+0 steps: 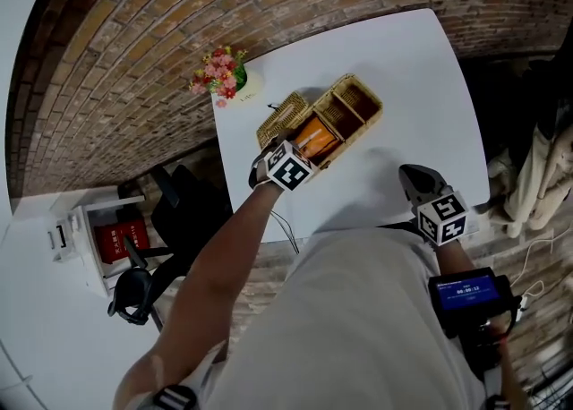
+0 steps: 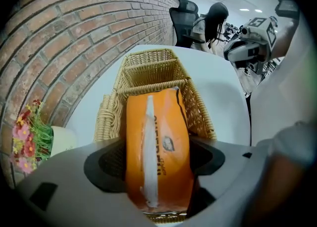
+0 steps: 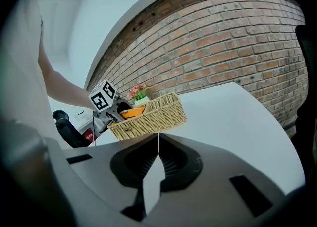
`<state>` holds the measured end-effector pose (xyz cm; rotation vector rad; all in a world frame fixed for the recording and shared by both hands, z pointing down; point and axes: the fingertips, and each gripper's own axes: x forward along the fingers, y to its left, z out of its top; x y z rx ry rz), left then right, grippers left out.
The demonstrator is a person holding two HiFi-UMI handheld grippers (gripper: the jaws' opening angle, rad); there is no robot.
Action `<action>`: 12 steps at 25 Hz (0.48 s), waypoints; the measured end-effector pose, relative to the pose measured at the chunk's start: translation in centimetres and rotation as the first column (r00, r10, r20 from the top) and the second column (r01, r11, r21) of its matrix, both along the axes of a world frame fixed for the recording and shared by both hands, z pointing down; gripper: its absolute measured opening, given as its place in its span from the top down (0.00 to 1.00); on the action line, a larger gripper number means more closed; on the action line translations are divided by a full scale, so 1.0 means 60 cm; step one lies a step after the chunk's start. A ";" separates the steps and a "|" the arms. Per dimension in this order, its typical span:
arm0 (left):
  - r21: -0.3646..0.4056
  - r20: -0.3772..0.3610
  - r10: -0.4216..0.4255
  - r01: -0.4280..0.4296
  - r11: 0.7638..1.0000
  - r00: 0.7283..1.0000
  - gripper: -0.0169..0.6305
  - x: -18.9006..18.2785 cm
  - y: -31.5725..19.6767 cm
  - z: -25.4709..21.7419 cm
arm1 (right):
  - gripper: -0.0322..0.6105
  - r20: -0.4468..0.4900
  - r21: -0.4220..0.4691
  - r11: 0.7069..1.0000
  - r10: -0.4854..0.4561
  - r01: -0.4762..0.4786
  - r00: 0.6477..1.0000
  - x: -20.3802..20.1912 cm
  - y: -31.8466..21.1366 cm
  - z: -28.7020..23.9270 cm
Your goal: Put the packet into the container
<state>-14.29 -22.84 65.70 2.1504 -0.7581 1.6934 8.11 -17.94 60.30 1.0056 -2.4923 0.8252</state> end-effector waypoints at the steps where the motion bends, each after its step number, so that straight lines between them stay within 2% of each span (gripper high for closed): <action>1: 0.002 0.001 0.000 0.000 1.000 1.000 0.42 -0.003 0.000 -0.001 | 0.93 0.001 -0.001 1.000 -0.002 0.002 1.000 -0.002 0.000 0.001; 7: -0.005 0.007 -0.017 0.017 1.000 1.000 0.41 -0.002 0.004 -0.007 | 0.93 -0.006 0.002 1.000 -0.029 0.029 1.000 -0.005 0.000 0.002; 12: 0.008 -0.035 -0.040 0.041 0.999 0.999 0.41 -0.001 0.005 -0.033 | 0.93 -0.011 0.008 0.999 -0.047 0.048 0.999 -0.008 -0.003 0.001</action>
